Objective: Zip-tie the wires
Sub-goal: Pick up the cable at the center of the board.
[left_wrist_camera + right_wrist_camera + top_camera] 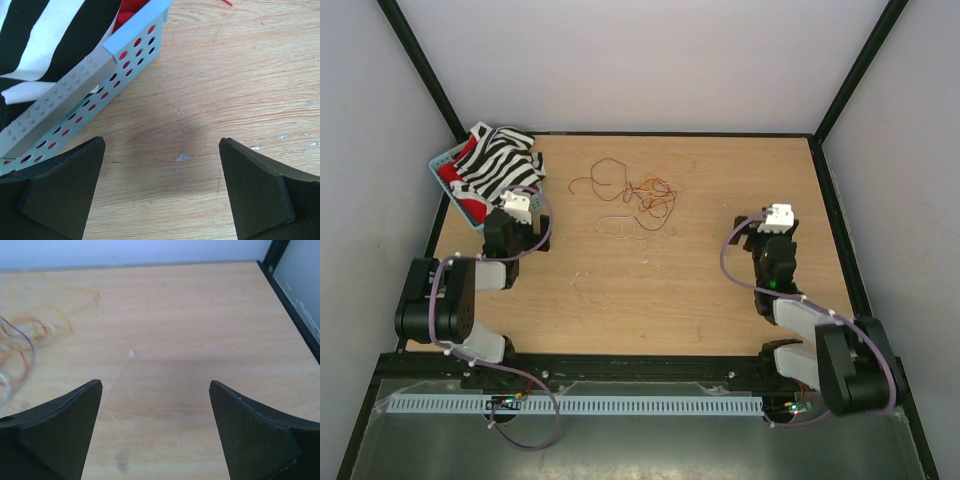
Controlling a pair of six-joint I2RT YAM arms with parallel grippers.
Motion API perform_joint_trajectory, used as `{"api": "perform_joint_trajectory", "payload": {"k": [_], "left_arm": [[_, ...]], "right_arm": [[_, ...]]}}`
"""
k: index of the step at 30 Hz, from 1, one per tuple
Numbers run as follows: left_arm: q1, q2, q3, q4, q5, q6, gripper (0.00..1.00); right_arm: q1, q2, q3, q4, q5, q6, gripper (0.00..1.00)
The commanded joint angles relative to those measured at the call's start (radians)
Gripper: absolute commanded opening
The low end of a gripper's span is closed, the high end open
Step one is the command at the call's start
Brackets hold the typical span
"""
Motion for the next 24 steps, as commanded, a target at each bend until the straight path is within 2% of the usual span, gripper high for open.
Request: {"api": "perform_joint_trajectory", "payload": {"k": [1,3,5,9,13,17,24], "left_arm": [[-0.046,-0.115,0.095,-0.191,-0.053,0.049,0.99],[-0.096,-0.182,0.153,-0.327,-0.125,0.049,0.99],[-0.120,-0.241,0.210,-0.402,-0.103,-0.047,0.99],[-0.121,-0.312,0.286,-0.435,0.113,-0.317,0.99],[-0.124,-0.323,0.373,-0.493,0.304,-0.439,0.99],[-0.127,-0.305,0.417,-0.553,0.418,-0.448,0.99],[-0.131,-0.217,0.444,-0.604,0.479,-0.397,0.99]], "right_arm": [[0.005,-0.165,0.176,-0.481,-0.100,0.142,0.99],[0.005,-0.208,0.212,-0.602,-0.147,0.270,0.99],[0.005,-0.220,0.242,-0.643,-0.209,0.370,0.99],[0.022,-0.155,0.317,-0.674,-0.325,0.531,1.00],[0.087,-0.011,0.456,-0.732,-0.341,0.527,0.99],[0.159,0.141,0.590,-0.737,-0.364,0.517,0.95],[0.241,0.424,0.864,-0.765,-0.343,0.505,0.89]]}}
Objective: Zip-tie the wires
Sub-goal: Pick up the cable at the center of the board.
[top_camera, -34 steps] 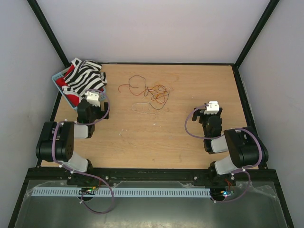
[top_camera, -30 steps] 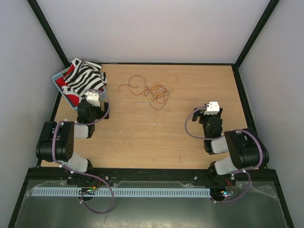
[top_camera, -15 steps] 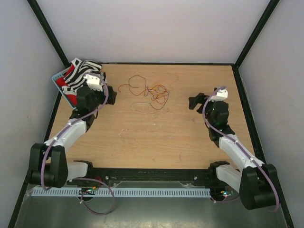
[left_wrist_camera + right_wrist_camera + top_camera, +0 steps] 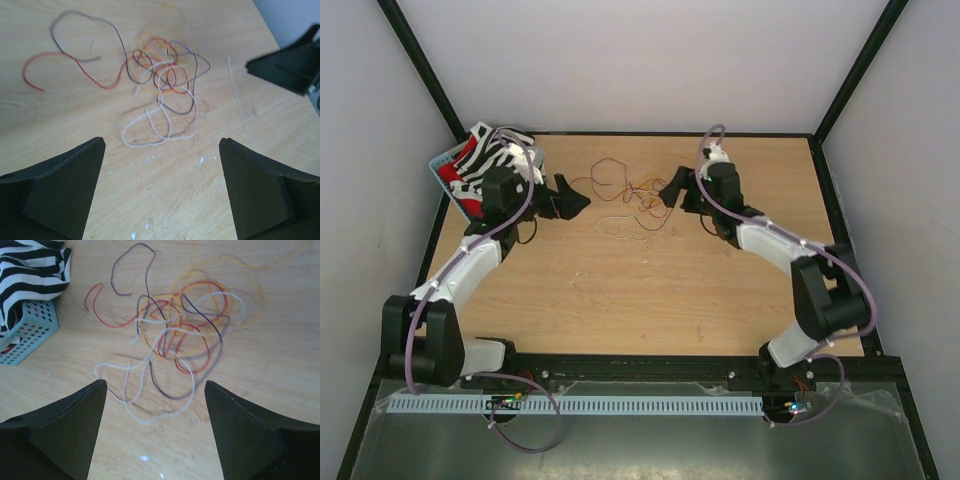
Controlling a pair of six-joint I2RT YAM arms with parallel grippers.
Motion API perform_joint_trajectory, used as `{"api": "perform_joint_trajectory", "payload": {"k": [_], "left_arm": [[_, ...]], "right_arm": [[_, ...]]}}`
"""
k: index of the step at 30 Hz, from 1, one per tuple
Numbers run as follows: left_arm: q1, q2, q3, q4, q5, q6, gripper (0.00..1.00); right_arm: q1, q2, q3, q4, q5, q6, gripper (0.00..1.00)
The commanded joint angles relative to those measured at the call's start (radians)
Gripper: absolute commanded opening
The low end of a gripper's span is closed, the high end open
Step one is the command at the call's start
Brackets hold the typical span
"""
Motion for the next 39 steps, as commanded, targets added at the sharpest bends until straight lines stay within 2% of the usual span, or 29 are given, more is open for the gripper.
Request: {"api": "perform_joint_trajectory", "payload": {"k": [1,5,11,20,23,26,28,32,33,39], "left_arm": [[-0.002,0.060,0.044,-0.054,0.090,0.003,0.99],[-0.005,0.101,0.060,-0.054,0.116,-0.004,0.99],[-0.011,0.125,0.072,-0.054,0.122,0.008,0.99],[-0.013,0.120,0.083,-0.054,0.125,0.017,0.99],[-0.013,0.112,0.084,-0.054,0.127,0.020,0.99],[-0.014,0.105,0.087,-0.054,0.127,0.025,0.99],[-0.014,0.101,0.088,-0.054,0.128,0.027,0.99],[-0.014,0.079,0.092,-0.053,0.121,0.037,0.99],[-0.014,0.068,0.094,-0.053,0.112,0.038,0.99],[-0.013,-0.039,0.117,0.000,0.039,-0.009,0.99]], "right_arm": [[0.039,0.152,0.193,-0.057,0.021,-0.015,0.89],[0.053,0.337,0.436,-0.173,0.099,-0.094,0.88],[0.053,0.583,0.766,-0.315,0.166,-0.129,0.86],[0.053,0.840,1.083,-0.423,0.170,-0.113,0.76],[0.052,0.869,1.115,-0.429,0.164,-0.124,0.62],[0.053,0.865,1.117,-0.429,0.160,-0.132,0.40],[0.053,0.839,1.107,-0.431,0.164,-0.172,0.25],[0.052,0.757,1.084,-0.431,0.174,-0.223,0.04],[0.052,0.729,1.079,-0.431,0.176,-0.238,0.00],[0.053,0.549,1.062,-0.436,0.171,-0.329,0.00]]}}
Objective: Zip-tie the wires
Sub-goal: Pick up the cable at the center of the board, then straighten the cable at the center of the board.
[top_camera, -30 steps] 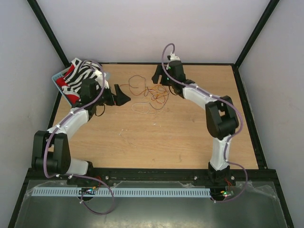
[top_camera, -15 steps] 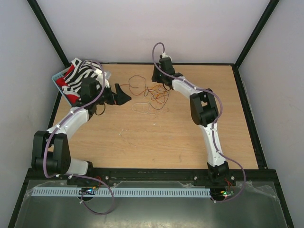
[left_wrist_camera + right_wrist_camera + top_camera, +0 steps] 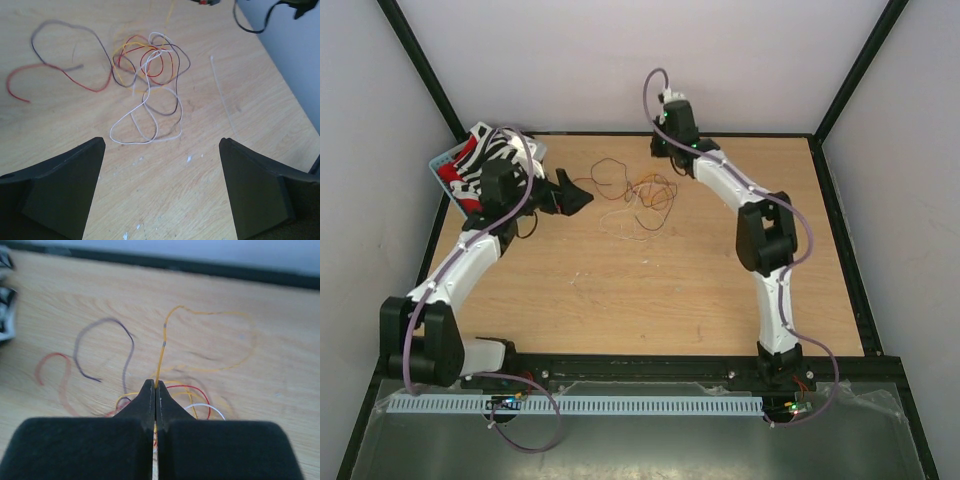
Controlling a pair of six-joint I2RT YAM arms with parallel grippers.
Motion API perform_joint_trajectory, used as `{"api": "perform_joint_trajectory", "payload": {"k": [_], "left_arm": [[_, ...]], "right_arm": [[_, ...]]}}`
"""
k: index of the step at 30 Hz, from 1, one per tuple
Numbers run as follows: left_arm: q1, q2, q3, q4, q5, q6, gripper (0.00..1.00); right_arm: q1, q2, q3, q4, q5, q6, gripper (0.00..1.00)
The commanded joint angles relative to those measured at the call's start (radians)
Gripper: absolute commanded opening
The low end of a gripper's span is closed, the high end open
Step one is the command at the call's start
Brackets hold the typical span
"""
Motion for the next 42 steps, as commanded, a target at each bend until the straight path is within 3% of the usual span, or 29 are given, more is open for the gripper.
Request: {"api": "perform_joint_trajectory", "payload": {"k": [1,5,10,17,24,28,33,42], "left_arm": [[-0.002,-0.104,0.056,0.086,-0.070,-0.054,0.99],[0.009,-0.142,0.089,0.134,-0.060,-0.139,0.99],[0.008,-0.141,0.154,0.145,0.060,-0.146,0.99],[0.000,-0.142,0.163,0.155,0.086,-0.158,0.99],[-0.051,-0.146,0.189,0.197,0.131,-0.134,0.99],[-0.137,-0.157,0.191,0.241,0.130,0.016,0.99],[-0.298,-0.146,0.185,0.276,0.074,0.333,0.99],[-0.483,-0.045,0.198,0.362,-0.052,0.615,0.99]], "right_arm": [[0.002,-0.214,0.011,0.018,0.001,-0.091,0.00],[0.002,-0.308,0.038,0.017,-0.016,-0.119,0.00],[0.002,-0.386,0.101,0.018,-0.043,-0.142,0.00],[0.002,-0.427,0.230,0.017,-0.094,-0.138,0.00],[0.003,-0.505,0.148,0.018,-0.137,-0.069,0.00],[0.003,-0.557,0.055,0.018,-0.183,-0.004,0.00],[0.001,-0.623,-0.042,0.017,-0.275,0.070,0.00],[0.002,-0.757,-0.210,0.053,-0.309,0.138,0.00]]}}
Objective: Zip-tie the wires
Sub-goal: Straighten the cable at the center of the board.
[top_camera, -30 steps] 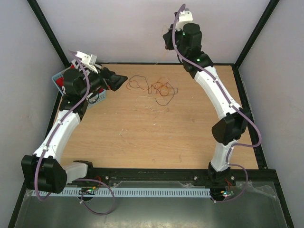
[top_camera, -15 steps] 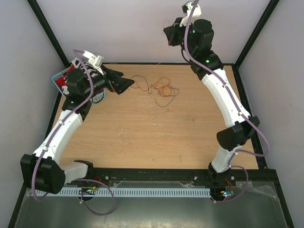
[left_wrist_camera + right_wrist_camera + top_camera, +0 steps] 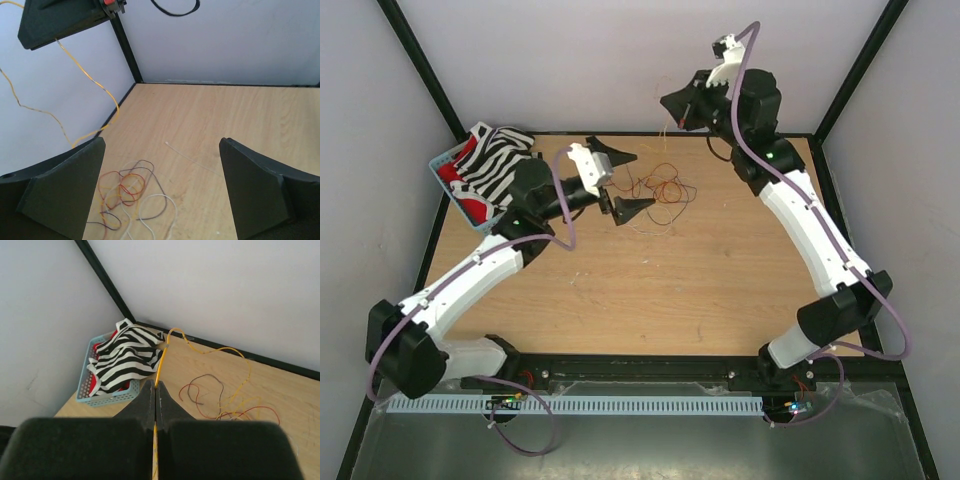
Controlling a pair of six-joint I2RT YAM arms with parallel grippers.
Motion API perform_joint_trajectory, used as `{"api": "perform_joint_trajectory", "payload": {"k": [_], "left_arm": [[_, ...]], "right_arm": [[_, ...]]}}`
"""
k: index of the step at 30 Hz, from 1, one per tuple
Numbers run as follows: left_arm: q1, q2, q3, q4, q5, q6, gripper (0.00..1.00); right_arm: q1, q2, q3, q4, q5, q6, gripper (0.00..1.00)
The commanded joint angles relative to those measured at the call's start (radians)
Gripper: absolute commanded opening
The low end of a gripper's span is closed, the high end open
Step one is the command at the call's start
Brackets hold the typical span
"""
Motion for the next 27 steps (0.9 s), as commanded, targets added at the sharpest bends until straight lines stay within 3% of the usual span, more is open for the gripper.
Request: {"api": "perform_joint_trajectory", "payload": {"k": [1,7,10,16,20,23,27], "left_arm": [[-0.062,0.056,0.037,0.094,-0.088,0.196,0.99],[-0.094,0.165,0.074,0.170,-0.146,0.190,0.99],[-0.104,0.206,0.075,0.240,-0.172,0.183,0.94],[-0.107,0.245,0.061,0.331,-0.176,0.142,0.43],[-0.107,0.240,0.039,0.337,-0.186,0.151,0.15],[-0.107,0.237,0.021,0.335,-0.201,0.165,0.00],[-0.105,0.226,-0.012,0.334,-0.207,0.173,0.00]], "right_arm": [[0.001,-0.084,-0.051,0.042,-0.044,0.062,0.00],[0.003,-0.144,-0.125,0.077,-0.093,0.100,0.00],[0.002,-0.174,-0.168,0.102,-0.100,0.111,0.00],[0.002,-0.195,-0.207,0.112,-0.085,0.102,0.00],[0.002,-0.195,-0.212,0.113,-0.081,0.097,0.00],[0.003,-0.192,-0.213,0.120,-0.093,0.103,0.00],[0.002,-0.191,-0.213,0.127,-0.092,0.105,0.00]]}}
